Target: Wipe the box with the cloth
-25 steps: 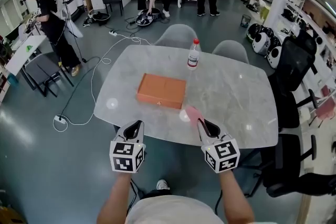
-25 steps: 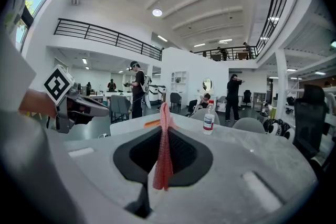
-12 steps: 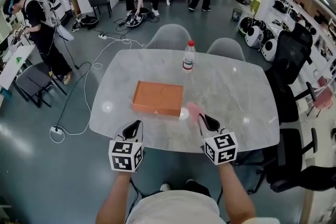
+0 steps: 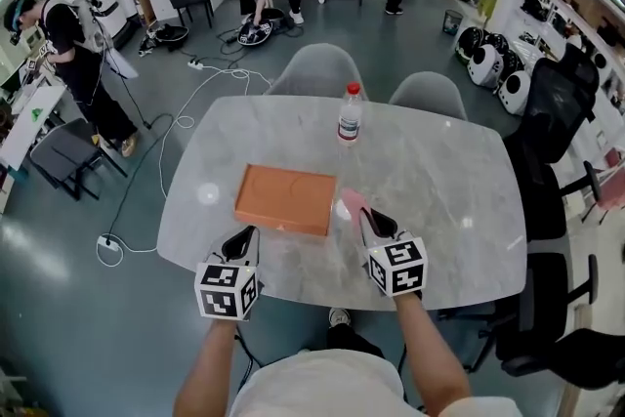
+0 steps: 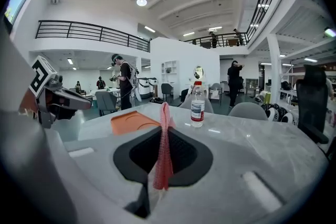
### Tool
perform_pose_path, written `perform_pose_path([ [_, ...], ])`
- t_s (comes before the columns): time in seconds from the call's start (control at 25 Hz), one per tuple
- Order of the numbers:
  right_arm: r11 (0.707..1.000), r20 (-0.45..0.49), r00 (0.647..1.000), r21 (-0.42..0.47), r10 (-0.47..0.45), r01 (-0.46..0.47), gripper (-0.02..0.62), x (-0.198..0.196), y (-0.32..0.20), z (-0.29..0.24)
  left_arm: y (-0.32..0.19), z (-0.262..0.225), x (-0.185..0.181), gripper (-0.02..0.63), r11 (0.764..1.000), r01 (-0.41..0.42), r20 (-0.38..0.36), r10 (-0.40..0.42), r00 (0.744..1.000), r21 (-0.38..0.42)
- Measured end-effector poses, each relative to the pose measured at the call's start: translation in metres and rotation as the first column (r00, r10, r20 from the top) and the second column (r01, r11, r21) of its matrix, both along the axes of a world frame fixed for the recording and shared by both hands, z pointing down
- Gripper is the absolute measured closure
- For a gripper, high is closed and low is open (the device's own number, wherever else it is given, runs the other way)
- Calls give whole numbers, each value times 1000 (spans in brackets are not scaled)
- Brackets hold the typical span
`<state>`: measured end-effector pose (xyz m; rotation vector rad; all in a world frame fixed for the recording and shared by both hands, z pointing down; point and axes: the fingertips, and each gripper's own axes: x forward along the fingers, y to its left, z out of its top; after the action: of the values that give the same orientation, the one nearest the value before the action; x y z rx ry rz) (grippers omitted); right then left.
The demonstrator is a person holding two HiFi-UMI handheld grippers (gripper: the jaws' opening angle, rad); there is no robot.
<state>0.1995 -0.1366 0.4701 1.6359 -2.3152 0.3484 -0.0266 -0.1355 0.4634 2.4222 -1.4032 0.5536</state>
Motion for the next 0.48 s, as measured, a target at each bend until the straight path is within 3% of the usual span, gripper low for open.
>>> perform_pose_path([
  [0.48,989,17,994,-104,-105,106,577,24,-65,49,-42,13,54,591,997,71,1,-71,997,-35],
])
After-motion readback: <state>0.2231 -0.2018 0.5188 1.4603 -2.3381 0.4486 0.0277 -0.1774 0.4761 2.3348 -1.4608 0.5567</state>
